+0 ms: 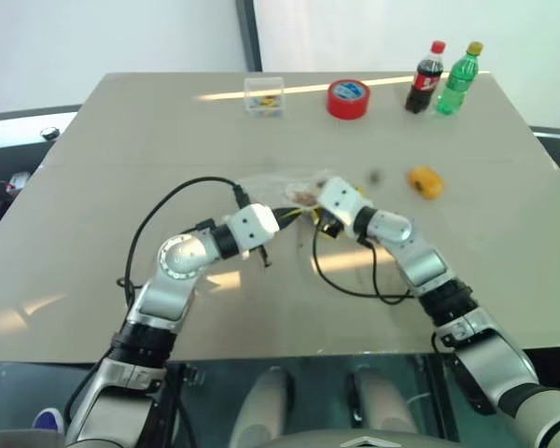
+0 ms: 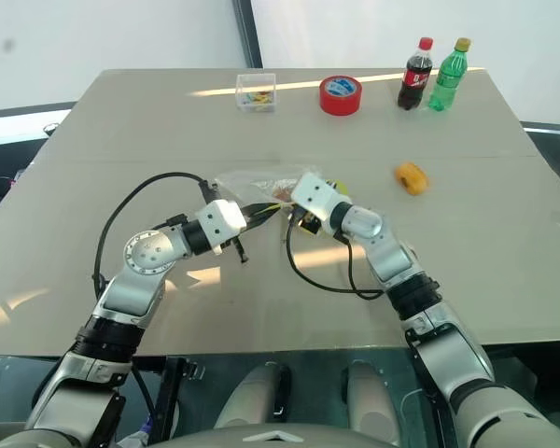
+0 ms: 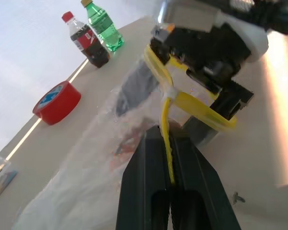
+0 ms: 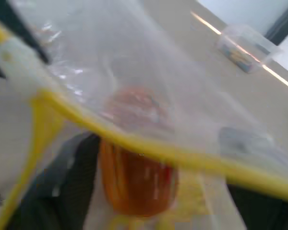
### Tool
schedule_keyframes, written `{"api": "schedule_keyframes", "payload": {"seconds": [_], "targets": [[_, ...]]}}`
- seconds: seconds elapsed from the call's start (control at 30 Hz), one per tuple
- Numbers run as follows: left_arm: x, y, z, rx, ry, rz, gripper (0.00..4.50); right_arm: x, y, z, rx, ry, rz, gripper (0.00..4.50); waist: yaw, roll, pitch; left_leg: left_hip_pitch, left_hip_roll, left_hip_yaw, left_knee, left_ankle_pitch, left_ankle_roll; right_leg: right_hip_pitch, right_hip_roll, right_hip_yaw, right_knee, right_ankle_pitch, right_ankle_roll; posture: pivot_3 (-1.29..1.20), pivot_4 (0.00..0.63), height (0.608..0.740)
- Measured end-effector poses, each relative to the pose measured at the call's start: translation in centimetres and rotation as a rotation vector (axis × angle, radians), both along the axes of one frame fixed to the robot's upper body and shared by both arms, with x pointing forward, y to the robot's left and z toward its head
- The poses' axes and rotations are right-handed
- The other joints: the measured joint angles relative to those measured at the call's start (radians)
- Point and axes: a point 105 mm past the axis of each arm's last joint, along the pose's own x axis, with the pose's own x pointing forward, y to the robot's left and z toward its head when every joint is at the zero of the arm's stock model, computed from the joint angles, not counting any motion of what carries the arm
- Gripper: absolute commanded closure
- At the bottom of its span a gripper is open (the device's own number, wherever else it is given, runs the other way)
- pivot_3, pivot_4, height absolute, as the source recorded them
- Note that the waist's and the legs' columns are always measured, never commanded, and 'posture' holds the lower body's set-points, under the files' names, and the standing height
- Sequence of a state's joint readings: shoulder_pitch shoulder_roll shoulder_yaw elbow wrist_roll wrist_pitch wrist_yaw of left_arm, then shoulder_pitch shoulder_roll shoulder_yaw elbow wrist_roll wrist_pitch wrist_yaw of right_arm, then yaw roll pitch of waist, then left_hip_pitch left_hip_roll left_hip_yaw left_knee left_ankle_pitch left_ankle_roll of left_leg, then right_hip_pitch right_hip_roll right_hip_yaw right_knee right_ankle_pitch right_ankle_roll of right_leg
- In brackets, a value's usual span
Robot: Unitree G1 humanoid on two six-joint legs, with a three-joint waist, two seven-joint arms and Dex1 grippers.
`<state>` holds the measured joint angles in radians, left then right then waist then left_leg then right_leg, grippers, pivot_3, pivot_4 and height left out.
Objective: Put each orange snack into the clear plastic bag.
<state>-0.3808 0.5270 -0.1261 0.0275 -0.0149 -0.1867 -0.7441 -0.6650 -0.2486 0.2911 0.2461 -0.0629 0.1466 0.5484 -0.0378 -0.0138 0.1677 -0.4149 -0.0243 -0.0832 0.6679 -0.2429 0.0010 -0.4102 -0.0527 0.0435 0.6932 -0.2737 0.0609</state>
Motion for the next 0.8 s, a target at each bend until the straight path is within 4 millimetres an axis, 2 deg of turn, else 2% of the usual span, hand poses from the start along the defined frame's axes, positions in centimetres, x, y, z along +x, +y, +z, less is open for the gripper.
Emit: {"api": "schedule_keyframes", "payload": {"seconds": [0.13,0.27,0.37,0.5,0.57,0.67,0.8], "targets": [[1.1,1.0,-0.5,-0.01,0.024,0.122,4.5,-1.8,-3.8,0.4,0.044,0.064,-0.02,0.09,0.003,0.0,0.0,0.0,0.0,0.0,0.0,0.0,0.0,0.0,0.0,0.0,-0.001,0.0,0.0,0.0,0.15,0.74],[1.6,1.4,-0.8,-0.017,0.035,0.183,4.5,-3.1,-5.9,-0.3,0.055,0.11,-0.022,0.09,-0.004,0.0,0.0,0.001,0.0,0.0,0.0,0.0,0.0,0.0,0.001,0.0,0.0,0.0,0.0,0.0,0.15,0.74],[1.8,1.6,-0.9,-0.017,0.041,0.203,4.5,-1.6,-9.4,-0.2,0.093,0.118,-0.181,0.09,-0.004,0.0,0.0,0.001,0.0,0.002,0.0,0.0,0.0,0.0,0.0,0.001,0.001,0.0,0.0,0.0,0.15,0.74],[2.0,1.7,-0.9,-0.011,0.044,0.21,4.5,2.5,-15.1,0.4,0.096,0.087,-0.51,0.09,-0.003,0.0,0.0,0.001,0.0,0.002,0.0,0.0,0.0,0.0,0.0,0.001,0.001,0.0,0.0,0.0,0.15,0.74],[2.1,1.7,-1.0,-0.005,0.043,0.211,4.5,3.8,-17.3,0.2,0.114,0.096,-0.621,0.09,-0.003,0.0,0.0,0.001,0.0,0.003,0.0,0.0,0.0,0.0,0.0,0.001,0.0,0.0,0.0,0.0,0.15,0.74],[2.1,1.7,-1.1,0.0,0.045,0.212,4.5,5.0,-19.0,-0.7,0.132,0.127,-0.71,0.09,-0.004,0.0,0.0,0.001,0.0,0.004,-0.001,0.0,0.0,0.0,0.0,0.003,0.0,0.0,0.0,0.0,0.15,0.74],[2.1,1.7,-1.2,0.006,0.051,0.218,4.5,5.9,-19.3,-1.3,0.155,0.172,-0.726,0.09,-0.005,0.0,0.0,0.001,0.0,0.005,-0.001,0.0,0.0,0.0,0.0,0.003,-0.001,0.0,0.0,0.0,0.15,0.74]]}}
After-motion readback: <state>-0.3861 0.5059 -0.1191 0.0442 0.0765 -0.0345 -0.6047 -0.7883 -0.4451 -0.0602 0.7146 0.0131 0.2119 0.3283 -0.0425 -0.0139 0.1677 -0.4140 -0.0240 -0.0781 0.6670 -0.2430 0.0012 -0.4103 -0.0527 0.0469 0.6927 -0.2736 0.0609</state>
